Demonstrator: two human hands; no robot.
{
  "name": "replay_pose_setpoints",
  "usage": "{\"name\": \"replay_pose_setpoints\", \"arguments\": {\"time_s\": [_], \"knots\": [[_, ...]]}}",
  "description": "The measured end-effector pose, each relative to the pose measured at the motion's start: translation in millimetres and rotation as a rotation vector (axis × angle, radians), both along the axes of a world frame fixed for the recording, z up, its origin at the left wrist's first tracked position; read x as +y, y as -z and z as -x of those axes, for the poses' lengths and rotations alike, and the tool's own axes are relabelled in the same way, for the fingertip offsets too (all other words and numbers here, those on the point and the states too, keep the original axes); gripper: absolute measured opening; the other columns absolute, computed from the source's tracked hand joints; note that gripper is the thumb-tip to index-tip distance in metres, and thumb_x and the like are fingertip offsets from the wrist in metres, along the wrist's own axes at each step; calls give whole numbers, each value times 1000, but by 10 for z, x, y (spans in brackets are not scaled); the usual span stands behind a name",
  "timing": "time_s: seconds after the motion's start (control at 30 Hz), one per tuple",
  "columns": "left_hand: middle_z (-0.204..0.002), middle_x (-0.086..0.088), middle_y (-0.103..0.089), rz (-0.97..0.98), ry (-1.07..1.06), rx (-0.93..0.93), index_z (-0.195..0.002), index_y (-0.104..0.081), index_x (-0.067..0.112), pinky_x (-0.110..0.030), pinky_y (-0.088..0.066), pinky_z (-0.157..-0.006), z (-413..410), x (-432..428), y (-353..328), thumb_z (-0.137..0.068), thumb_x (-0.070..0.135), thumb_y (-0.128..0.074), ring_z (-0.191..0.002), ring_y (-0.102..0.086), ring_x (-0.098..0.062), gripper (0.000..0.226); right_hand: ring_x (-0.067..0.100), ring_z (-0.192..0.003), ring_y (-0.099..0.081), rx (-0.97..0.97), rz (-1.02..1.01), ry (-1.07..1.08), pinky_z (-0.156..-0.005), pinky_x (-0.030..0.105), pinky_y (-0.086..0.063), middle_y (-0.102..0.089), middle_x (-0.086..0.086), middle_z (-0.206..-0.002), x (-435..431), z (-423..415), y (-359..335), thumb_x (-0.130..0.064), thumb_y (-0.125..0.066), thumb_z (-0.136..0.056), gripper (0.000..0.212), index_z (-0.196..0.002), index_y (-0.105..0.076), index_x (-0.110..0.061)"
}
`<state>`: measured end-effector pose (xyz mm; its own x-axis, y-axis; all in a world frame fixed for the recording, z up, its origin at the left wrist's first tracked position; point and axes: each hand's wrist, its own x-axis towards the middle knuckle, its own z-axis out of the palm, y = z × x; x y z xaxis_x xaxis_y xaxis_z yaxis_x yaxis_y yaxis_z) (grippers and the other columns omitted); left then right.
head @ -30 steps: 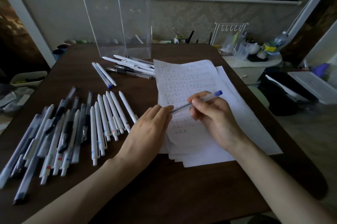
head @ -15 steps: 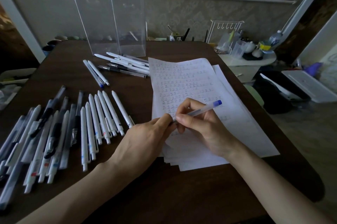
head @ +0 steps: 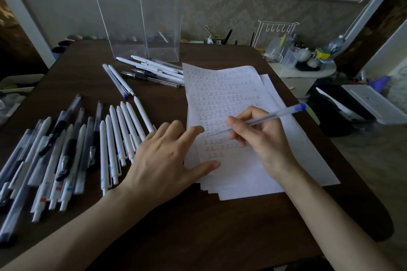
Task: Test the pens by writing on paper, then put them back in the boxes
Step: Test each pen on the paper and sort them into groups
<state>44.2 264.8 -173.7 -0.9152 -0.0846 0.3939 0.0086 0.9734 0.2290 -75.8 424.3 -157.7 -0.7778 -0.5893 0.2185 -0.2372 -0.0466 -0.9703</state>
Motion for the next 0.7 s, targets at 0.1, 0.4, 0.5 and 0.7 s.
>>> {"name": "replay_pose_setpoints", "arguments": {"time_s": [0.1,0.4,0.5,0.7], "knots": [[-87,5,-44,108,-5,-54,-126,-56,24,-29,-37,-68,-14,21,43,-79,75,-30,-78,-45,-12,74,8,-49,-52,59,-75,63,-51,18,-44,-56,-2,-52,0,-44,19,-18,-70,-80,23,-68,-53,-8],[-93,8,-37,52,-8,-149,-134,-47,30,-28,-31,-77,-39,53,75,-78,76,-22,-84,-35,-9,77,18,-45,-39,159,-214,219,-45,24,-38,-37,7,-48,23,-51,141,-2,-61,-83,36,-57,-38,-13],[-92,2,-43,72,-6,-125,-132,-51,27,-28,-33,-74,-46,49,97,-81,73,-26,-83,-42,-13,73,12,-43,-44,192,-220,205,-46,23,-42,-41,9,-48,15,-59,140,-3,-60,-86,34,-59,-39,-9],[-93,-1,-43,81,8,-134,-134,-51,26,-29,-32,-72,-48,37,108,-84,71,-24,-83,-43,-15,72,13,-44,-31,259,-286,203,-45,31,-32,-30,4,-50,-9,-65,124,-2,-59,-84,35,-60,-34,-11]]}}
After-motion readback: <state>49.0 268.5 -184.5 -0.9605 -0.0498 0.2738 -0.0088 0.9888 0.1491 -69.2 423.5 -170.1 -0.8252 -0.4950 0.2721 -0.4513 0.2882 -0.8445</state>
